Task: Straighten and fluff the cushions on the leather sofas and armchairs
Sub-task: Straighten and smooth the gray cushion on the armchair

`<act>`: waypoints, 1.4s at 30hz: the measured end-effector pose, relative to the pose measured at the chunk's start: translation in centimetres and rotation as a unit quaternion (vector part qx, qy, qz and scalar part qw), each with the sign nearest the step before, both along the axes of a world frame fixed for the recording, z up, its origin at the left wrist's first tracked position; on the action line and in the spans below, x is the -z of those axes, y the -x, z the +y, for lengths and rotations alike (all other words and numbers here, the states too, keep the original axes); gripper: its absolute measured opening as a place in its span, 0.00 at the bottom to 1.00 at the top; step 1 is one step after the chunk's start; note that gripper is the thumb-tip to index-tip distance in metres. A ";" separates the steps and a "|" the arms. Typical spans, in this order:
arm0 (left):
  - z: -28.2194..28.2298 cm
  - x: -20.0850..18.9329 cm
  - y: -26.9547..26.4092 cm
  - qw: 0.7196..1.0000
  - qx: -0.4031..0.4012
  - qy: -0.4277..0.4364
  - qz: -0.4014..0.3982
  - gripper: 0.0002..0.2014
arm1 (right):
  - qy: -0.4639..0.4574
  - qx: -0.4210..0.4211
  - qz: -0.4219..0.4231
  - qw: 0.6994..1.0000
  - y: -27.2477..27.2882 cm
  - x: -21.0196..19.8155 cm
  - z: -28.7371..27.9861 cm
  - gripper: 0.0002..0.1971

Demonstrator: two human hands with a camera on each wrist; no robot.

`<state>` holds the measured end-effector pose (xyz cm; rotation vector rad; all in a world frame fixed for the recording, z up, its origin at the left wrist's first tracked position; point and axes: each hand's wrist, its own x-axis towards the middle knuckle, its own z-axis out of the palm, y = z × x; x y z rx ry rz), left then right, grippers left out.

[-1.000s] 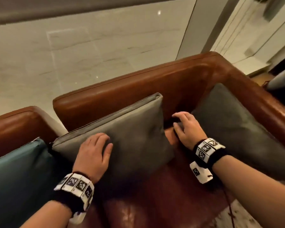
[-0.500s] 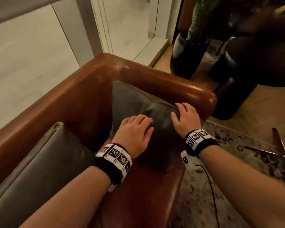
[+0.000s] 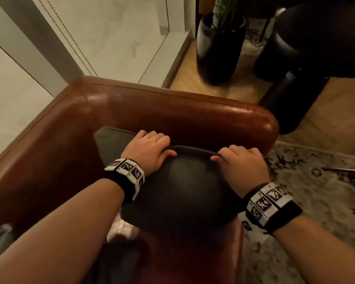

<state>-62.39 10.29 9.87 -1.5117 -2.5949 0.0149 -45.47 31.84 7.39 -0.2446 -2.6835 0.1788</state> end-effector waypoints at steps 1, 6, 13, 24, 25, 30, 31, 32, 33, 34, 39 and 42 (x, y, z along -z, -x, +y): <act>-0.3 0.2 -0.2 1.000 -0.009 -0.020 0.000 0.20 | -0.008 -0.009 0.000 1.000 0.3 -0.3 0.2 0.24; -1.5 1.3 -0.2 0.998 -0.029 -0.044 -0.028 0.19 | -0.018 -0.027 -0.025 0.999 1.0 -0.5 0.7 0.23; -2.1 0.7 2.0 0.989 -0.137 -0.033 -0.043 0.22 | 0.037 0.032 -0.111 0.993 2.6 -1.8 1.1 0.19; -6.3 5.7 -2.2 0.990 -0.137 0.013 0.002 0.30 | -0.045 0.010 -0.165 0.985 -1.9 2.4 -4.6 0.34; -6.9 5.5 -1.3 0.986 -0.164 0.013 0.003 0.30 | -0.050 0.043 -0.161 0.985 -2.4 2.2 -2.6 0.34; -5.3 4.0 -4.6 0.984 -0.165 -0.062 -0.001 0.33 | -0.017 0.123 -0.160 0.979 -3.7 1.6 -2.8 0.34; -3.9 4.3 -6.4 0.996 -0.077 -0.054 -0.001 0.33 | -0.012 0.120 -0.150 0.981 -3.5 1.8 -3.8 0.34; -2.6 4.8 -8.0 1.000 0.007 -0.030 0.008 0.32 | -0.017 0.107 -0.139 0.984 -3.4 2.2 -4.6 0.33; -1.8 5.3 -8.5 0.998 0.055 -0.004 0.018 0.31 | -0.028 0.091 -0.133 0.987 -3.5 2.7 -4.7 0.32; -1.8 5.7 -7.8 0.998 0.057 0.012 0.023 0.31 | -0.036 0.078 -0.132 0.987 -3.6 3.0 -4.3 0.31; -8.2 6.5 -1.1 0.990 -0.142 -0.009 0.012 0.31 | -0.054 0.046 -0.125 0.990 -3.9 3.3 -1.7 0.30; -8.7 6.1 -1.3 0.987 -0.161 -0.003 0.011 0.30 | -0.041 0.064 -0.103 0.992 -3.4 2.2 -3.3 0.29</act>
